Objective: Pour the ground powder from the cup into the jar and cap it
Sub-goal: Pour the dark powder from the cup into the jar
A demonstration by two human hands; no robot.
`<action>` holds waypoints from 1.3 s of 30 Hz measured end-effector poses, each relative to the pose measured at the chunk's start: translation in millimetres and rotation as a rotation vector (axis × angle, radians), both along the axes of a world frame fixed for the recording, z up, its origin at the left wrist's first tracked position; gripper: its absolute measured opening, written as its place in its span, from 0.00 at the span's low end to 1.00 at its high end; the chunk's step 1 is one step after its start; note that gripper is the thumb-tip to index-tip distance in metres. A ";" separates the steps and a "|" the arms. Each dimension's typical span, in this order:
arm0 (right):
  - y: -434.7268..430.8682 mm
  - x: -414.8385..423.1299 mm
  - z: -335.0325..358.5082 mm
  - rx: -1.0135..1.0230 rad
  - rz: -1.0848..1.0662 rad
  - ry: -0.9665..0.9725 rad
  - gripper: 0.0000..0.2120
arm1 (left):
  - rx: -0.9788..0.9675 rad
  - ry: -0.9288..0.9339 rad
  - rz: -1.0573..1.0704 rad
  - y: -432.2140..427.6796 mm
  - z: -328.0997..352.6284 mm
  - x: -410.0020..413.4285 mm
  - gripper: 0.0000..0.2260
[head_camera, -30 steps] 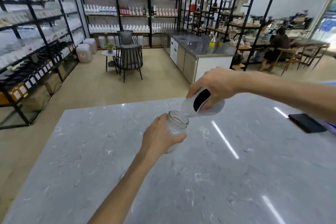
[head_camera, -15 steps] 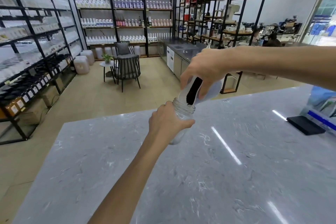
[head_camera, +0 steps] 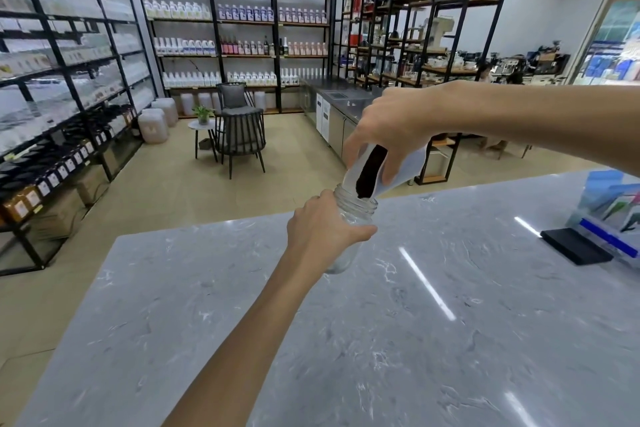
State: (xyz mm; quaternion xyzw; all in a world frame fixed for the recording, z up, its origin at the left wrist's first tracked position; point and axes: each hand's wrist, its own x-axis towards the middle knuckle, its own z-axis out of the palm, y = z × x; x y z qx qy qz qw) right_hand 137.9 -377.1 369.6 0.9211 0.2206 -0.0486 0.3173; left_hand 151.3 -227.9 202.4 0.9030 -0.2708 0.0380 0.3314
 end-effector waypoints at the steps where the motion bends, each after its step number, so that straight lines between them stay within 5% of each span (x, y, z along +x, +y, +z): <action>1: -0.2 0.3 0.8 -0.015 0.004 -0.013 0.28 | -0.001 0.002 0.001 -0.6 0.2 -0.7 0.28; 39: 18.6 -6.0 12.9 -0.267 -0.118 -0.068 0.29 | 0.008 -0.030 0.021 -8.7 6.3 0.4 0.29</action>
